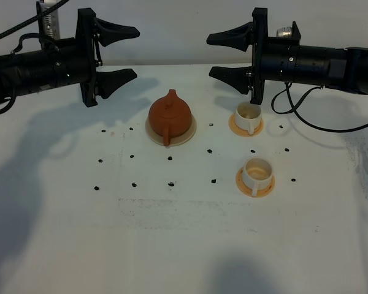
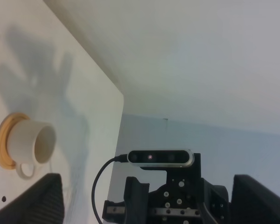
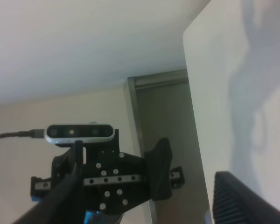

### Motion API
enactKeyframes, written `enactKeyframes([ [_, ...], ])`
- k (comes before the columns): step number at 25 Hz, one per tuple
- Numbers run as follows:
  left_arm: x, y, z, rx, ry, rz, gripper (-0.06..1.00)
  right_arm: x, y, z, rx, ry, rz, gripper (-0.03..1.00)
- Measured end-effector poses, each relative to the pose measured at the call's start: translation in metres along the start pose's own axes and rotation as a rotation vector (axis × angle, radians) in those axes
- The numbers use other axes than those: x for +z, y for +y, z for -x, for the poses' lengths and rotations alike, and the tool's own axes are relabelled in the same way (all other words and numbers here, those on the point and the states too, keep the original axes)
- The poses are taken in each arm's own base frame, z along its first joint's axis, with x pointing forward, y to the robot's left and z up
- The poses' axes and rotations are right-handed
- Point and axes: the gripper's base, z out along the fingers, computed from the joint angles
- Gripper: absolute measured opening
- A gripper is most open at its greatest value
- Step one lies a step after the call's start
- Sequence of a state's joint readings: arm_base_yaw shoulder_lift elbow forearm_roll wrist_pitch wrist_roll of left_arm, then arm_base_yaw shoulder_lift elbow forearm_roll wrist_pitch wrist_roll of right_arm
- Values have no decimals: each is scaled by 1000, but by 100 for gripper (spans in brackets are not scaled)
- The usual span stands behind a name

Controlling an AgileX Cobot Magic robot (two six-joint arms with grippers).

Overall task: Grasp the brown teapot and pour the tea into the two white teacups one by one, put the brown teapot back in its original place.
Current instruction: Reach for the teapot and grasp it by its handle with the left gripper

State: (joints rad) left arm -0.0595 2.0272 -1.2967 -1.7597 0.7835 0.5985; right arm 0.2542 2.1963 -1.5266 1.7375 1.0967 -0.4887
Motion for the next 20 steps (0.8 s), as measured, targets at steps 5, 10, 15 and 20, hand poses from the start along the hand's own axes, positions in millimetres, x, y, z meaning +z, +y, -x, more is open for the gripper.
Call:
enactKeyframes([
  [5,0,0,0,-2,0,0,70,0,0,0,0,-1,0,56],
  [10,0,0,0,-3,0,0,70,0,0,0,0,-1,0,56],
  [15,0,0,0,17,0,0,70,0,0,0,-15,-5,-3,56],
  [20,0,0,0,138,0,0,69,0,-1,1,-125,-10,-6,56],
])
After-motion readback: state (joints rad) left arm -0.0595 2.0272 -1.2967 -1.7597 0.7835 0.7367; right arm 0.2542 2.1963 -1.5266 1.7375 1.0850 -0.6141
